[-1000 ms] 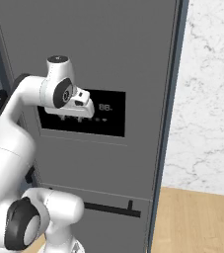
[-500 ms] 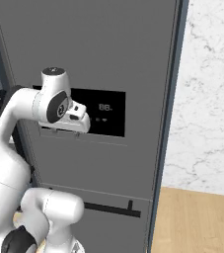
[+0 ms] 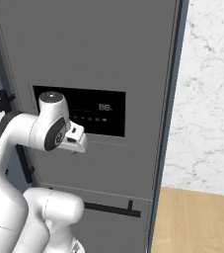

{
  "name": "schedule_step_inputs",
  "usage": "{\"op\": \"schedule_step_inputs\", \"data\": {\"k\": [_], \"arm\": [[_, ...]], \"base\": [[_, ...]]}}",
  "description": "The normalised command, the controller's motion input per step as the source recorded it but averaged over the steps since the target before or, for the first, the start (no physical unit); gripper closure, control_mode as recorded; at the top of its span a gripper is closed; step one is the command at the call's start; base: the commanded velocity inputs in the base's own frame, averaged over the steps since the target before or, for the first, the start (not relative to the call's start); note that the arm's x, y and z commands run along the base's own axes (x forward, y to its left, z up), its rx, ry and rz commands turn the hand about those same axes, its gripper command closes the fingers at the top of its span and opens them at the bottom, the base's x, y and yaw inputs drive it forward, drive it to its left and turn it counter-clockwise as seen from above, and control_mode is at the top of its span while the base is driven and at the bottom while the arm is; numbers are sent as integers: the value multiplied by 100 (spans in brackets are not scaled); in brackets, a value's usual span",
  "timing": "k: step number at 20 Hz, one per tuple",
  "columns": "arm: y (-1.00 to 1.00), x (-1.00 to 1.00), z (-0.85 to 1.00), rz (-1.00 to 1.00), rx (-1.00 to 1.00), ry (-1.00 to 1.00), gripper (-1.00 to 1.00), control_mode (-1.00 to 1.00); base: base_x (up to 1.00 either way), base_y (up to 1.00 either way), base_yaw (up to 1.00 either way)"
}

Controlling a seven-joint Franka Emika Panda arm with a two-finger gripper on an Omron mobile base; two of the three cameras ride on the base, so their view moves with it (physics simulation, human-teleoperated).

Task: Grab a lemon wedge from the fridge and one ice cube from the ice bowl, and put them in the glass of lemonade.

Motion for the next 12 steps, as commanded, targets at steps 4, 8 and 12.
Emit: {"op": "schedule_step_inputs", "data": {"k": [4, 8, 12], "arm": [[9, -16, -23, 0, 0, 0, -100, -100], [0, 0, 0, 0, 0, 0, -100, 100], [0, 0, 0, 0, 0, 0, -100, 100]], "base": [[0, 0, 0], [-3, 43, 0], [0, 91, -10]]}}
